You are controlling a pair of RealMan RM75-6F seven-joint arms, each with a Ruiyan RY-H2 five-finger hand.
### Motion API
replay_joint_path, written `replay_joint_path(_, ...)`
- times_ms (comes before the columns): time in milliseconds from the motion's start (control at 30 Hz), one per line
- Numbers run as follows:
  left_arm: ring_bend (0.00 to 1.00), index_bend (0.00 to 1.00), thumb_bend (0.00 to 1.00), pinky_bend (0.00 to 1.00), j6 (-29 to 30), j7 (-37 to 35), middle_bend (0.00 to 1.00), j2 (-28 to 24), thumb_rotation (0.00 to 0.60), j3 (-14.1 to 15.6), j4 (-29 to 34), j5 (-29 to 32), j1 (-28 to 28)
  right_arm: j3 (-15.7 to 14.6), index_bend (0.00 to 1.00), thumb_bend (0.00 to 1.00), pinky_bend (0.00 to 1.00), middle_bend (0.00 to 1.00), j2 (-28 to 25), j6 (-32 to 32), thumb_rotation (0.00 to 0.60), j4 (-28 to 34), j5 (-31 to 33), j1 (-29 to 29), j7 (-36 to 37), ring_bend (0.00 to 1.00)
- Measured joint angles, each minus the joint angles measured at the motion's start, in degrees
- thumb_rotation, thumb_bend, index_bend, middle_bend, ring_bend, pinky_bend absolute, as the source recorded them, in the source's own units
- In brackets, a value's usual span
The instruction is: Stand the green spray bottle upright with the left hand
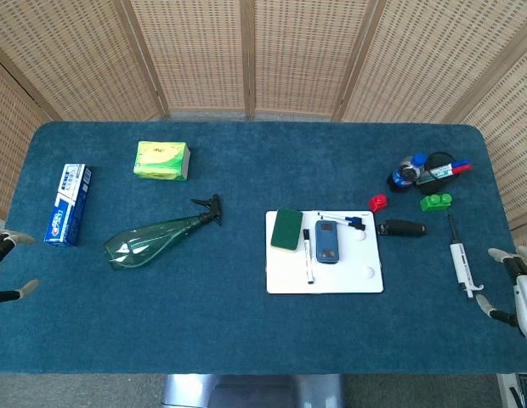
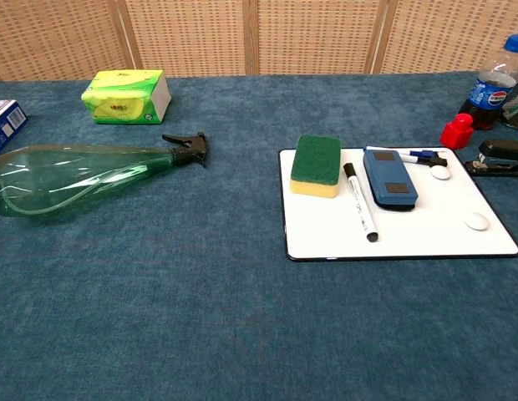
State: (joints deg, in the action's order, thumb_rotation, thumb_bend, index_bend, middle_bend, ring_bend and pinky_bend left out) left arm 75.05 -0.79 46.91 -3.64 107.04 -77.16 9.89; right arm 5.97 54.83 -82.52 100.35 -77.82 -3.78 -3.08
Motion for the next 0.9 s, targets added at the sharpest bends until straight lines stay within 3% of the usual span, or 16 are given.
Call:
replay_joint_path(700, 0.23, 0.30, 0.24, 0.27, -0.58, -0.12, 0.31, -1.84, 0.600, 0.17, 1.29, -0.07, 0.00, -0.17, 0.22, 0.27, 0.16, 0.31, 0.21, -0.86, 0.600, -0.31, -0.80, 0.56, 0.89, 0.12)
replay_joint_path(900, 0.21, 0.22, 0.24, 0.26, -1.35, 1.87, 0.26, -1.08, 0.600, -0.05, 1.49, 0.44, 0.81, 0.05, 0.22, 0.27, 0.16, 0.31, 0.46, 0.16, 0.600, -0.16, -0.65, -0.22, 0.19, 0.12)
